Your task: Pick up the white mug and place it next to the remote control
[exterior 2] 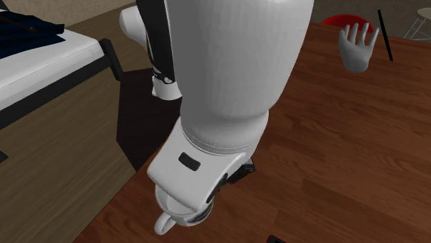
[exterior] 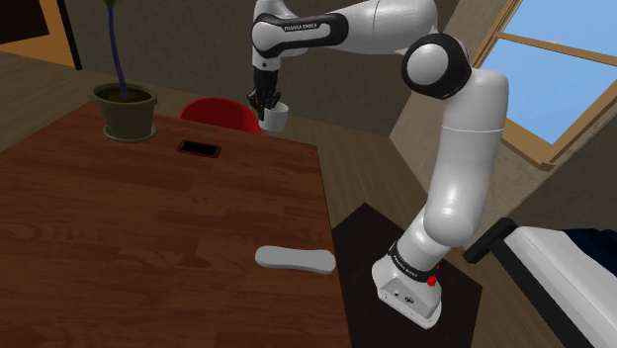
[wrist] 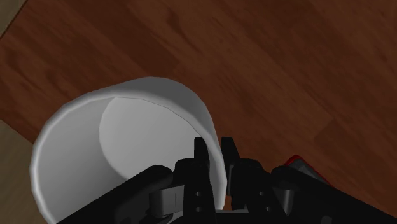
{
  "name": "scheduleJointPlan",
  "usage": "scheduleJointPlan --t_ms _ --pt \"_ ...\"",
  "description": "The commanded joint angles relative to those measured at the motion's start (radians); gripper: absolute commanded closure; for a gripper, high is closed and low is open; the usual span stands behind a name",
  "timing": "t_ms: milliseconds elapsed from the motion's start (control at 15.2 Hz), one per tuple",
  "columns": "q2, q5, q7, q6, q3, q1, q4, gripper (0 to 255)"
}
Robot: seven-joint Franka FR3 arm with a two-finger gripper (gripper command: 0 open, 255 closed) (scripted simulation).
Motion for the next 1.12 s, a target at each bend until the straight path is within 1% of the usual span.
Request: scheduleJointPlan --t_ms 0,198,462,726,1056 --pt "-0.058 0.002 0.021 0.023 0.008 0.012 -0.083 255" --pt "-0.16 0.007 0.057 0.066 0.022 0.032 -0.229 255" --pt "-0.284 0.019 0.108 0.109 0.046 0.06 -0.397 255" --pt "-0.399 0.038 0.161 0.138 0.076 0.091 -0.542 255" --pt "-0.533 0.072 0.23 0.158 0.119 0.134 -0.695 255"
